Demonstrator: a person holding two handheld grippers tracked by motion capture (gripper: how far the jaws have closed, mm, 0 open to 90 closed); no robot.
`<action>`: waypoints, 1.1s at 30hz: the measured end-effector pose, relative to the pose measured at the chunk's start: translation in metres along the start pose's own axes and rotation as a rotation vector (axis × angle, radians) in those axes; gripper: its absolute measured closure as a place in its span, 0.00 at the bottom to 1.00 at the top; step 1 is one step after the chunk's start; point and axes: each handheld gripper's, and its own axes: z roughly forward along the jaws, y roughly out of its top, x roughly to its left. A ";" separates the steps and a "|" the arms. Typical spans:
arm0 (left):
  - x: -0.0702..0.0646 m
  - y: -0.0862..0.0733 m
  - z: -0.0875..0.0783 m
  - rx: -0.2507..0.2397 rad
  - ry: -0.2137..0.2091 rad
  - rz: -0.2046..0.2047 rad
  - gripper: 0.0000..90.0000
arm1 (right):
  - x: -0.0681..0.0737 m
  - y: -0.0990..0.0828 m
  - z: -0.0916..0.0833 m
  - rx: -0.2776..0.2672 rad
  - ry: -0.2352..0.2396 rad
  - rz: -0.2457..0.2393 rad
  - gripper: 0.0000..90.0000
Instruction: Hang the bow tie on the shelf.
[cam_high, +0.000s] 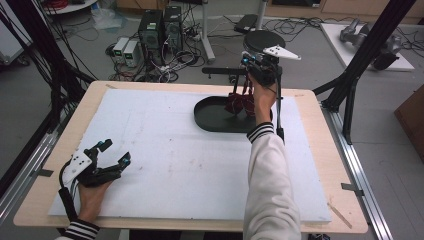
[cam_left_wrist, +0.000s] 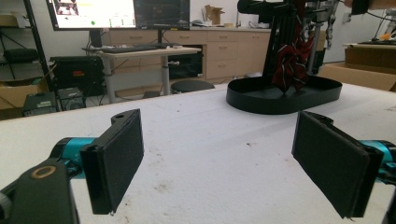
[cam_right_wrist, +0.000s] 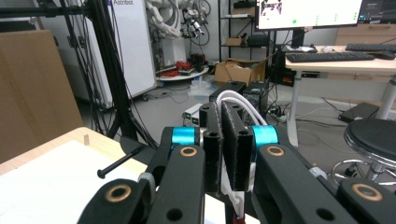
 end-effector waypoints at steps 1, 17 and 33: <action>0.000 0.000 0.000 -0.001 -0.001 0.000 0.19 | 0.000 -0.002 0.001 0.013 0.003 0.007 0.96; -0.001 0.000 0.001 0.011 0.007 0.006 0.19 | 0.007 -0.003 -0.003 0.171 0.009 -0.053 0.22; -0.002 0.000 0.001 0.008 0.004 0.016 0.19 | 0.029 -0.024 -0.125 0.035 0.066 -0.109 0.12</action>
